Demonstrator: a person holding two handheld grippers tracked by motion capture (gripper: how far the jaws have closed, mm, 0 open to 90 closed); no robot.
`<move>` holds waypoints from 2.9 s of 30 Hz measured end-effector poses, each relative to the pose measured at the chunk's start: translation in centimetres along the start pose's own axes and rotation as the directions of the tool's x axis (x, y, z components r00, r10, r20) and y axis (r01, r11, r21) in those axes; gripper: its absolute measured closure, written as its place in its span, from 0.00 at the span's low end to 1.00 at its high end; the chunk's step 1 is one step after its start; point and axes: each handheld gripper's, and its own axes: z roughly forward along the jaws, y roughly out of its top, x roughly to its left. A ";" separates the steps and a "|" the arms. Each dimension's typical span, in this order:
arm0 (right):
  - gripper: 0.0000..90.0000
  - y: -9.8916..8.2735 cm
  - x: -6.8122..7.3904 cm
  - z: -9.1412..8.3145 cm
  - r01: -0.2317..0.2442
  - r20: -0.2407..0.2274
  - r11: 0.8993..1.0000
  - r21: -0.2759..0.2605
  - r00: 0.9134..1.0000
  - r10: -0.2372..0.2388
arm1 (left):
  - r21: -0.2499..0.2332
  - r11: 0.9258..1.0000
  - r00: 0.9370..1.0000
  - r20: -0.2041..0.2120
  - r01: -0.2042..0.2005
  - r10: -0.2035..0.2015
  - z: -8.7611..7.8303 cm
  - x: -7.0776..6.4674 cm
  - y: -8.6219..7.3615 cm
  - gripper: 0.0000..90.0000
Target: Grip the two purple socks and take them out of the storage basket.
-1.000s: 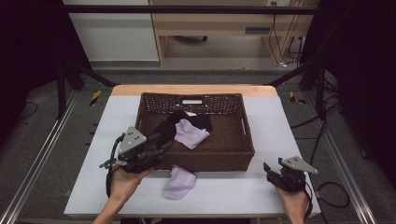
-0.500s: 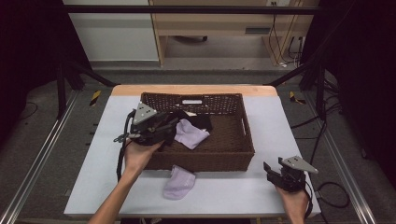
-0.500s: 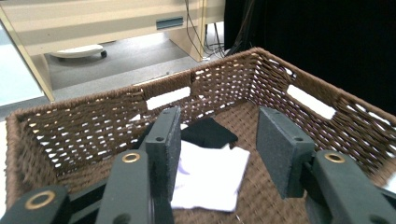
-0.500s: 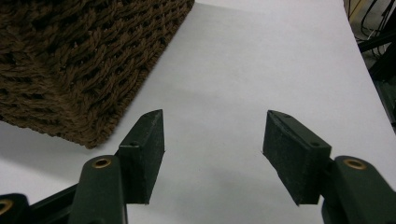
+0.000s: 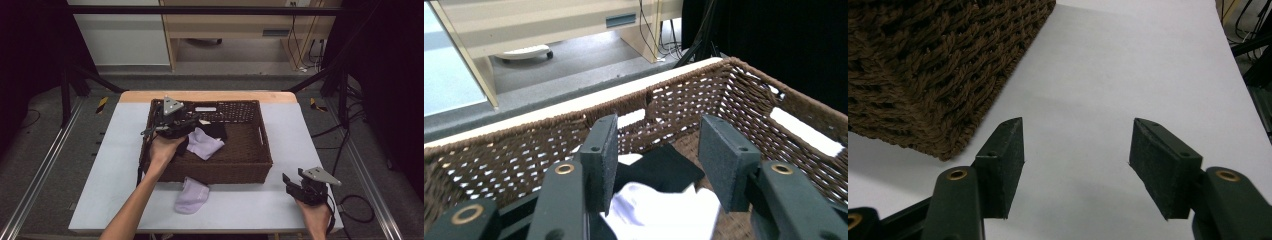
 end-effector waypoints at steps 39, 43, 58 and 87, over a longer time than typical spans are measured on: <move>0.44 -0.1 0.0 -0.1 0.009 -0.008 1.000 -0.004 1.000 -0.009 | 0.312 0.950 0.998 -0.053 0.034 -0.018 9.0 0.9 -3.4 0.54; 0.44 -0.1 0.0 0.0 0.017 -0.007 1.000 -0.006 1.000 -0.017 | 0.363 0.930 0.998 -0.057 0.055 -0.036 9.3 1.1 -3.7 0.57; 0.44 -0.1 0.1 0.0 0.013 -0.011 1.000 -0.006 1.000 -0.013 | 0.477 0.874 0.996 -0.056 0.091 -0.073 10.3 1.4 -4.5 0.78; 0.45 0.0 -0.1 0.0 0.018 0.001 1.000 -0.007 1.000 -0.018 | 0.059 0.998 0.996 0.080 0.037 -0.041 0.9 0.8 -0.4 0.95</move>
